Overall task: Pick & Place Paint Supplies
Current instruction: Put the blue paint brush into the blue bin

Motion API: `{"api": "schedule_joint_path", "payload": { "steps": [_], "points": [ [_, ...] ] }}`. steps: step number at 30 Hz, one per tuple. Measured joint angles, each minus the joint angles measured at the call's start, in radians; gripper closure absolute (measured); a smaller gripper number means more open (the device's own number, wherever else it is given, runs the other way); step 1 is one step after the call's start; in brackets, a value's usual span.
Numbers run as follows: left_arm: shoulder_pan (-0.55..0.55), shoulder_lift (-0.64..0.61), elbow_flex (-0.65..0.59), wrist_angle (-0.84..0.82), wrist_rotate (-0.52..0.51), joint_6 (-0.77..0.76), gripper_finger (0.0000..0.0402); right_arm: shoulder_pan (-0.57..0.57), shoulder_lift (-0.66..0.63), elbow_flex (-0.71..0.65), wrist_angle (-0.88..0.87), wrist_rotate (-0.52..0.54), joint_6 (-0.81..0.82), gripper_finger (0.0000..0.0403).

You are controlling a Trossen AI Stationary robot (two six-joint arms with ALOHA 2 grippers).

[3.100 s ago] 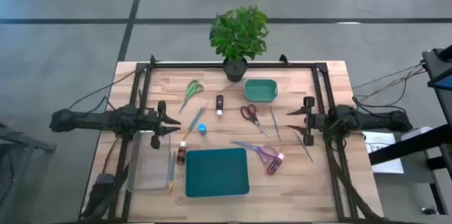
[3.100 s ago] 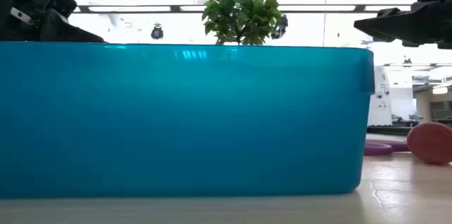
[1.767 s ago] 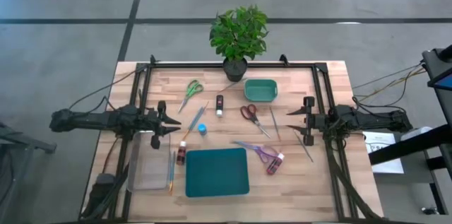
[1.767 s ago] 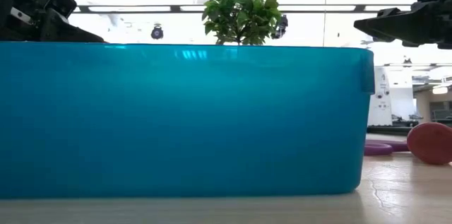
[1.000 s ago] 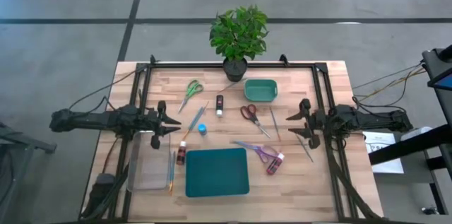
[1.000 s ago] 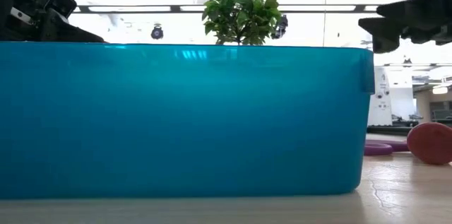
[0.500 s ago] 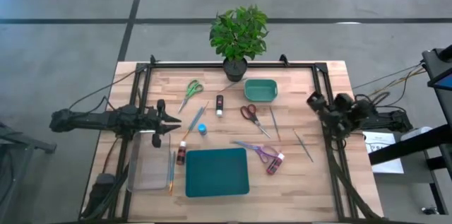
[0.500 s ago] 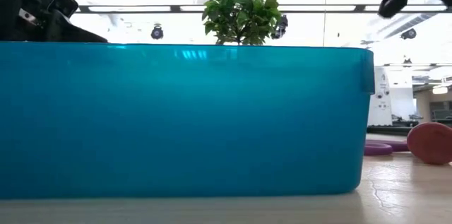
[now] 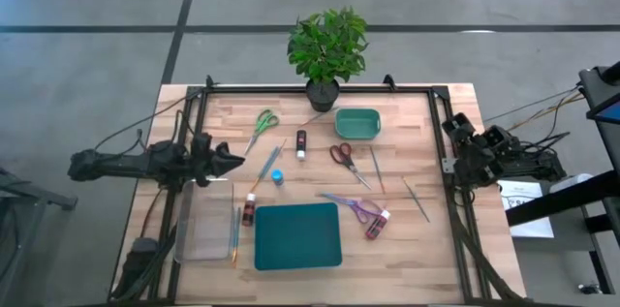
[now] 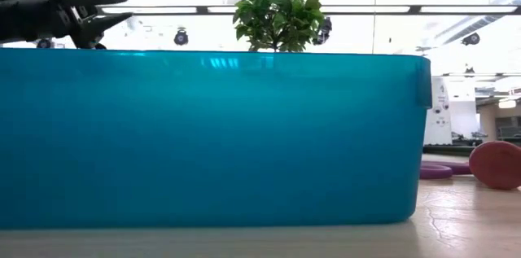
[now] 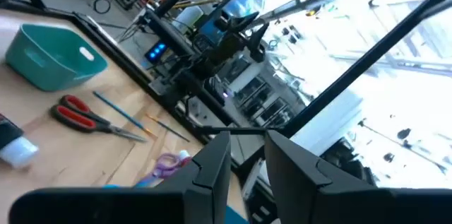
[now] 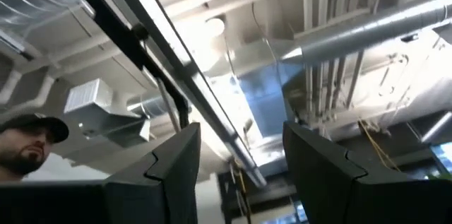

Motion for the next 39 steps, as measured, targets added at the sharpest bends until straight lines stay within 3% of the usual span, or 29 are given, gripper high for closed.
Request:
{"api": "schedule_joint_path", "payload": {
  "steps": [8, 14, 21, 29, 35, 39],
  "points": [
    [0.000, 0.000, 0.000, 0.108, -0.069, -0.073, 0.0303, 0.001, 0.000, 0.000, 0.040, 0.001, 0.066, 0.0204],
    [0.000, 0.000, 0.000, 0.107, -0.203, -0.077, 0.0303, 0.001, 0.000, 0.000, 0.043, 0.055, 0.072, 0.0204],
    [0.000, 0.000, 0.000, 0.120, -0.211, -0.075, 0.0303, 0.001, 0.000, 0.000, 0.076, 0.120, 0.137, 0.0204],
    [-0.001, 0.001, 0.030, 0.314, -0.274, 0.089, 0.0303, 0.001, 0.018, 0.008, 0.065, 0.229, 0.143, 0.0204],
    [-0.002, 0.068, 0.236, 0.250, -0.283, 0.314, 0.0303, 0.001, 0.117, 0.182, -0.183, 0.242, 0.184, 0.0204],
    [-0.002, 0.180, 0.456, 0.042, -0.277, 0.448, 0.0303, 0.001, 0.215, 0.412, -0.591, 0.277, 0.191, 0.0204]
  ]
}}
